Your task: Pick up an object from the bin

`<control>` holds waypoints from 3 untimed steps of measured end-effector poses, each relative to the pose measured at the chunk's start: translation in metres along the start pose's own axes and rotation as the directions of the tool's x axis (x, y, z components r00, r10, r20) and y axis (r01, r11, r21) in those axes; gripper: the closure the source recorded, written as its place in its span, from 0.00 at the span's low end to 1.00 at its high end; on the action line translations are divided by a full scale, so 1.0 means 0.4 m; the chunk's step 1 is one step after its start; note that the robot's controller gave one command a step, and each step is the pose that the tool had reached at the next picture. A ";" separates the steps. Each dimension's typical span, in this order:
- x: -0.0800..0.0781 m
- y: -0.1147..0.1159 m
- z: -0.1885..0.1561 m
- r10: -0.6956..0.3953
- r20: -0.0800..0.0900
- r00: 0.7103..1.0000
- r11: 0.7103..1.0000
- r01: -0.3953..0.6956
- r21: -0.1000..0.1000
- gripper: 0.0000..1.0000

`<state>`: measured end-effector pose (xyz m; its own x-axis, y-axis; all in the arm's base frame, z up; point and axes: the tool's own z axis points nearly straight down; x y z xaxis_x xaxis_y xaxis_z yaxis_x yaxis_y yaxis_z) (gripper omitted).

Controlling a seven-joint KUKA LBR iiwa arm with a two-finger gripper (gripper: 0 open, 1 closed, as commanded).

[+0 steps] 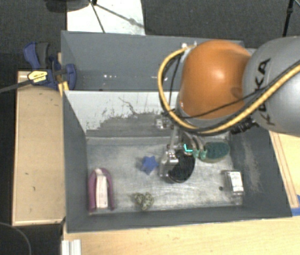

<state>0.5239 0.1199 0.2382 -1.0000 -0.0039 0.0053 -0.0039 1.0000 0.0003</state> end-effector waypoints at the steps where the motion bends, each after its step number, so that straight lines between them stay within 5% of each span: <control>1: -0.138 -0.169 0.424 -0.202 0.006 0.979 0.979 0.202 0.000 0.00; 2: -0.034 -0.374 0.341 -0.233 0.006 0.972 0.972 0.233 0.005 0.00; 3: -0.084 -0.448 0.344 0.268 0.011 0.963 0.964 -0.268 -0.002 0.00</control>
Offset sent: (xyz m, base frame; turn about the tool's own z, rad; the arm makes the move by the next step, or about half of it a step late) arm 0.0535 -0.0659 -0.1682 -0.2077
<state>0.5576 -0.0592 0.1006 -0.9645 0.2639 -0.0053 0.2639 0.9646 0.0005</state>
